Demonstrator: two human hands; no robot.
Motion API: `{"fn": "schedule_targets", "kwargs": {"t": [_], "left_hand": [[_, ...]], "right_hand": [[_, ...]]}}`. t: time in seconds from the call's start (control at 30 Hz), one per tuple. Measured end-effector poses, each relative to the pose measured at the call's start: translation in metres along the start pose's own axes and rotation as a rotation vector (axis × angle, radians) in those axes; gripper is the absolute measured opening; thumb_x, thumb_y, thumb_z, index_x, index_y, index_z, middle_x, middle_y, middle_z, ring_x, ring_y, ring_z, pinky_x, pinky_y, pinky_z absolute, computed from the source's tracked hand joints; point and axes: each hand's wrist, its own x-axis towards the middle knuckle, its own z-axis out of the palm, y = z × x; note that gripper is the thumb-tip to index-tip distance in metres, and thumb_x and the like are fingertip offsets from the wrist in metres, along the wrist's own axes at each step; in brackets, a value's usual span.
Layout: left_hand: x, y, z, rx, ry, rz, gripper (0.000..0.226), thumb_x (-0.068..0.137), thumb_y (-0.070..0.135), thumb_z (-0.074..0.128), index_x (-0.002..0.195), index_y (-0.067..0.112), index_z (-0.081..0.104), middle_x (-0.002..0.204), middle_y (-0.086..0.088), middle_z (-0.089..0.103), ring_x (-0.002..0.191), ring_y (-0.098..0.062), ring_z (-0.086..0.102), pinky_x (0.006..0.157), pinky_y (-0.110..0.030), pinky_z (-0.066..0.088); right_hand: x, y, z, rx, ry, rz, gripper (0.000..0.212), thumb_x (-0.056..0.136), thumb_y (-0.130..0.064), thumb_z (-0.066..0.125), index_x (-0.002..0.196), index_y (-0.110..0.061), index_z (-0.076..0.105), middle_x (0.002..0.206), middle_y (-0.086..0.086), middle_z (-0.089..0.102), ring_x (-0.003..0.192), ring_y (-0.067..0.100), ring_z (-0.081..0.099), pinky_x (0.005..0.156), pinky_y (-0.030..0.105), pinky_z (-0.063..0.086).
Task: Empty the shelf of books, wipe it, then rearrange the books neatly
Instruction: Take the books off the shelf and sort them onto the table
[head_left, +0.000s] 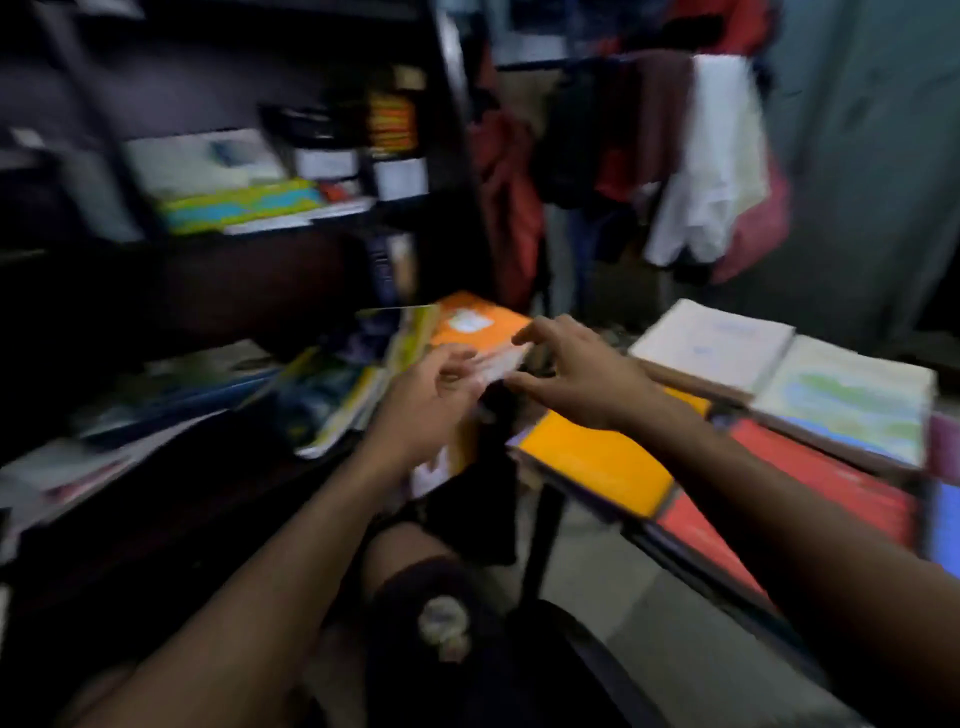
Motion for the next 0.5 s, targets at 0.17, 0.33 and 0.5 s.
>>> {"fn": "schedule_targets", "kwargs": {"t": [0.17, 0.33, 0.5], "left_hand": [[-0.041, -0.066, -0.108, 0.121, 0.184, -0.156, 0.036, 0.088, 0.036, 0.072, 0.122, 0.026, 0.065, 0.109, 0.004, 0.071, 0.092, -0.014, 0.066, 0.094, -0.038, 0.054], [-0.077, -0.122, -0.192, 0.319, 0.265, -0.307, 0.044, 0.089, 0.041, 0.073, 0.13, 0.029, 0.059, 0.124, 0.003, 0.066, 0.096, -0.014, 0.066, 0.09, -0.033, 0.053], [-0.104, -0.192, -0.266, 0.727, 0.255, -0.518, 0.078, 0.085, 0.048, 0.073, 0.151, 0.031, 0.034, 0.152, -0.005, 0.038, 0.136, -0.031, 0.043, 0.107, -0.044, 0.043]], "right_hand": [[0.039, -0.104, 0.077, 0.029, -0.116, -0.204, 0.049, 0.088, -0.038, 0.072, 0.128, -0.014, 0.058, 0.124, 0.011, 0.057, 0.118, 0.029, 0.055, 0.099, 0.034, 0.041], [0.071, -0.173, 0.133, -0.031, -0.216, -0.306, 0.05, 0.087, -0.04, 0.071, 0.128, -0.016, 0.055, 0.122, 0.01, 0.054, 0.119, 0.03, 0.052, 0.099, 0.033, 0.037], [0.109, -0.222, 0.195, -0.069, -0.315, -0.373, 0.063, 0.088, -0.039, 0.071, 0.139, -0.017, 0.042, 0.141, 0.011, 0.045, 0.129, 0.033, 0.046, 0.105, 0.037, 0.038]]}}
